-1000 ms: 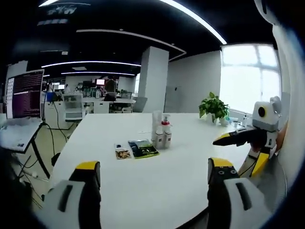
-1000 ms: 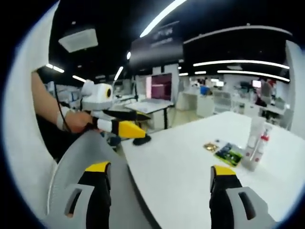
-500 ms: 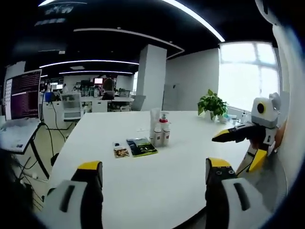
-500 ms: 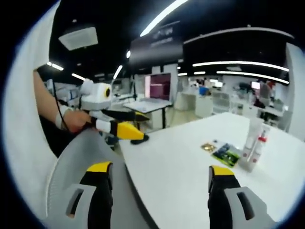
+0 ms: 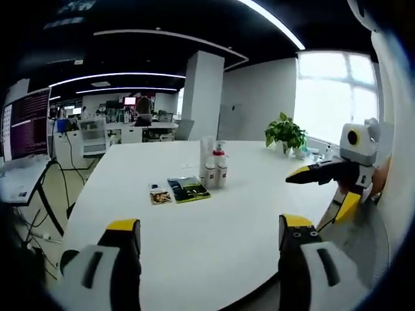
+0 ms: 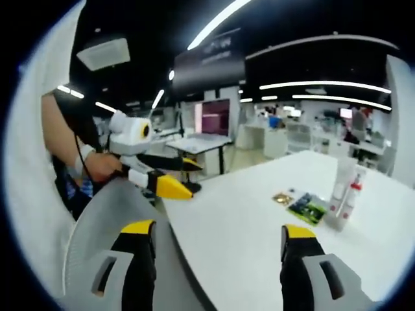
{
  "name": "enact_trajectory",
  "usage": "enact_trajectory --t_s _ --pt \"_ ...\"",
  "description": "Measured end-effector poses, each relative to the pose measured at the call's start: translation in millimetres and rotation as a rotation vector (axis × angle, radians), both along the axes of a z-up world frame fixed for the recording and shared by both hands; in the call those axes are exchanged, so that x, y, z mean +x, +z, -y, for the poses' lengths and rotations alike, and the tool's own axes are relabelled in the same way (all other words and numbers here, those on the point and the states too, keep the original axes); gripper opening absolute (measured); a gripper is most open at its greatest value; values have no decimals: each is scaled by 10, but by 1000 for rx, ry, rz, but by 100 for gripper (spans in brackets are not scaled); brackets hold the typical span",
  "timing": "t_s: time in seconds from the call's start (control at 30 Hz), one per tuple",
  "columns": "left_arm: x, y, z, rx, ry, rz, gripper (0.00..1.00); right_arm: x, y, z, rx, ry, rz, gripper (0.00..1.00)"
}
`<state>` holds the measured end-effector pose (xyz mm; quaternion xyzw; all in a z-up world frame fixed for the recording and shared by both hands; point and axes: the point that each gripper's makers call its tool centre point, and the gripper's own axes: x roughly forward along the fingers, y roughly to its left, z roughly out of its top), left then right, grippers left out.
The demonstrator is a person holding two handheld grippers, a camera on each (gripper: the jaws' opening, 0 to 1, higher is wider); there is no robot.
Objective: Arrange the skincare products in the storage area until every visible bottle or jar stands upright without overlapping.
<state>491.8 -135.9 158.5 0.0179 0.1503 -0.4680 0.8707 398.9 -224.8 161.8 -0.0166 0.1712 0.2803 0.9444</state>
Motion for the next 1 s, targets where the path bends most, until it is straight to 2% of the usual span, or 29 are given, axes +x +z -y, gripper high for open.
enact_trajectory --t_s 0.33,0.7,1.0 --pt "-9 21 4 2 -6 26 85 8 -35 17 -21 -7 -8 82" --pt "-2 32 -5 9 2 65 84 -1 -14 33 -57 -12 20 81" --pt "-14 -24 5 69 -2 128 83 -13 7 -7 -32 12 19 80"
